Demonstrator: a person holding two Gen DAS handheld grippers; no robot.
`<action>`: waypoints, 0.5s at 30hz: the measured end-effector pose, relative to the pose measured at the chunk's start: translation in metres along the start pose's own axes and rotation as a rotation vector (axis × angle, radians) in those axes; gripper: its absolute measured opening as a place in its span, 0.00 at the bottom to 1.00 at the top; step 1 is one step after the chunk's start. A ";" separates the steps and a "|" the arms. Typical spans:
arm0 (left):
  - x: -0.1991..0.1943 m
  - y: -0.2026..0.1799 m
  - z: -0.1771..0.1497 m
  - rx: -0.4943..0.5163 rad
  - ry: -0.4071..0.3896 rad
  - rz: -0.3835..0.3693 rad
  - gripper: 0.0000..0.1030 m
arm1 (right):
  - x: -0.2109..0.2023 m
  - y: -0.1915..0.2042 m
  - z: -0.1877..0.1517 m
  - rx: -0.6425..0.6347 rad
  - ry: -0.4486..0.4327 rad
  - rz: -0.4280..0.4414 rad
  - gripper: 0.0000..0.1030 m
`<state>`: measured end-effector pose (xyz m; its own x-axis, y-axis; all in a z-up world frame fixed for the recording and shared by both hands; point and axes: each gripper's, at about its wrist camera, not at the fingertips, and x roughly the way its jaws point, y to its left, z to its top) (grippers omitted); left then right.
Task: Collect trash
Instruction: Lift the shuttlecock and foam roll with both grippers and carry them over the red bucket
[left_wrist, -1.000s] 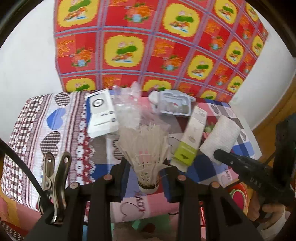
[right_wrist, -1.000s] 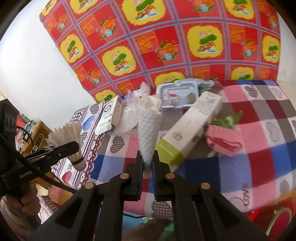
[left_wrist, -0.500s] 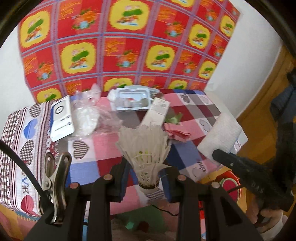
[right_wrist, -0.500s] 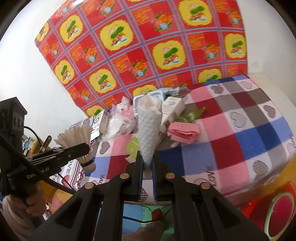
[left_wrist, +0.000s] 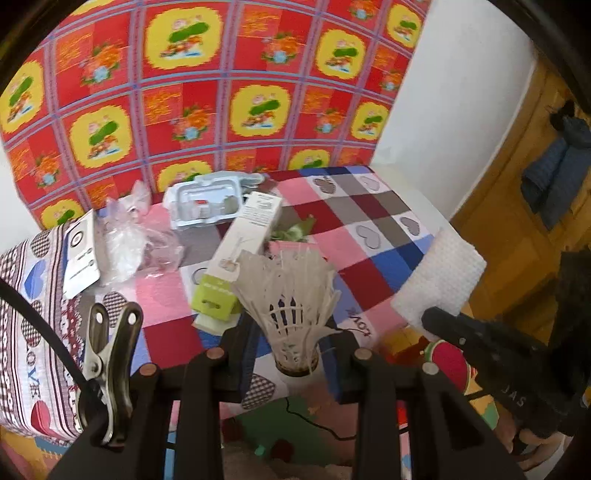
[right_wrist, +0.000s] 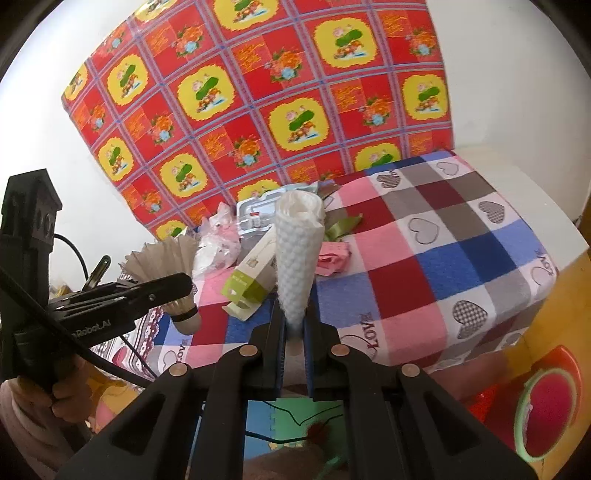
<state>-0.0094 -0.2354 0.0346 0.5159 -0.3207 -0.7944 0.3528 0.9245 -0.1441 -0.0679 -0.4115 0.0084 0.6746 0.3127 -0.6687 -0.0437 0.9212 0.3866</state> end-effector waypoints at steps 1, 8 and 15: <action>0.001 -0.003 0.001 0.009 0.002 -0.005 0.31 | -0.002 -0.001 -0.001 0.005 -0.003 -0.006 0.09; 0.010 -0.025 0.009 0.095 0.008 -0.062 0.31 | -0.017 -0.011 -0.005 0.059 -0.031 -0.070 0.09; 0.024 -0.045 0.017 0.178 0.030 -0.145 0.31 | -0.031 -0.018 -0.011 0.122 -0.058 -0.154 0.09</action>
<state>0.0009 -0.2883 0.0318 0.4273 -0.4389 -0.7904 0.5552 0.8174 -0.1537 -0.0957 -0.4352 0.0152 0.7080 0.1526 -0.6896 0.1510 0.9211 0.3589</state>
